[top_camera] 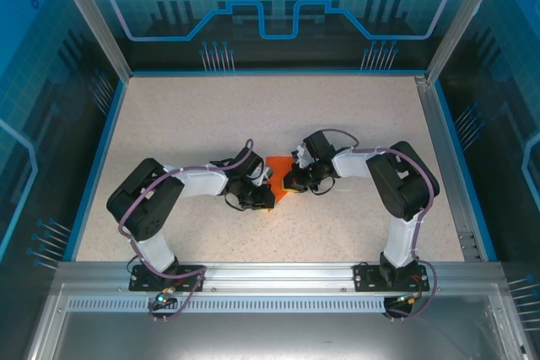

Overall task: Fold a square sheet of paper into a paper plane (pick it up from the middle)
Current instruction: Third fold the triangle at the center of the table.

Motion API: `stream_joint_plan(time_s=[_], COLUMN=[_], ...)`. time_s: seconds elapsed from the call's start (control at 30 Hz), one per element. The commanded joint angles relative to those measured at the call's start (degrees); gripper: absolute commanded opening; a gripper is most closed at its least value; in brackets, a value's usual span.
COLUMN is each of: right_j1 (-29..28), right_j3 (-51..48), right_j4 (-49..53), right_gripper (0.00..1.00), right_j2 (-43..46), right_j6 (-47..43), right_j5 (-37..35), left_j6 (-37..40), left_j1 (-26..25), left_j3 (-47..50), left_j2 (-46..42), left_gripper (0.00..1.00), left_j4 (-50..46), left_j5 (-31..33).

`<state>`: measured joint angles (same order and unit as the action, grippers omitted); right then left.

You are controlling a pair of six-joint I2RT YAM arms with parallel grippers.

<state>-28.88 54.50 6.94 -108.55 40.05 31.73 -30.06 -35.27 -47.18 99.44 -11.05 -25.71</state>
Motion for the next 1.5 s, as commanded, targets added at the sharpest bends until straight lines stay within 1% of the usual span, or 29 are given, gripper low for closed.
stream_joint_plan(time_s=[0.0, 0.43, 0.63, 0.73, 0.8, 0.93, 1.03, 1.23, 1.47], right_j1=[0.0, -0.1, 0.0, 0.0, -0.1, -0.2, -0.1, -0.1, -0.1], right_j3=[-1.2, -0.9, -0.7, -0.8, -0.6, -0.6, -0.6, -0.5, 0.7], right_j4=[5.4, 5.3, 5.2, 5.1, 5.1, 4.8, 4.8, 4.4, 4.0], right_gripper=[0.00, 0.00, 0.00, 0.00, 0.00, 0.00, 0.00, 0.00, 0.00], right_j2=[-3.6, -3.9, -3.9, -3.9, -4.3, -4.3, -4.1, -4.1, -1.7], right_j6=[-1.0, -0.9, -0.7, -0.6, -0.6, -0.3, -0.3, 0.0, -0.1], right_j5=[-7.0, -6.9, -6.9, -7.0, -6.7, -6.6, -6.6, -6.0, -4.7], left_j6=[0.9, 1.1, 0.2, -0.7, -1.7, -3.0, -3.5, -3.6, -3.8], left_j1=[-0.4, -0.4, -0.4, -0.3, 0.0, 0.0, 0.1, 0.0, -0.1], left_j3=[3.3, 3.5, -0.4, -2.4, -4.0, -7.9, -8.4, -6.9, -2.0], left_j2=[0.2, -3.9, -8.1, -9.6, -8.9, -4.5, -1.1, 3.9, 4.4], left_gripper=[0.12, 0.12, 0.12, 0.14, 0.15, 0.15, 0.15, 0.12, 0.09], left_j4=[-12.9, -15.2, -14.3, -11.7, -9.3, -6.6, -5.2, -5.8, -5.4], left_j5=[1.6, 0.8, 0.3, 1.2, 1.7, 1.2, 0.4, 1.8, 4.8])
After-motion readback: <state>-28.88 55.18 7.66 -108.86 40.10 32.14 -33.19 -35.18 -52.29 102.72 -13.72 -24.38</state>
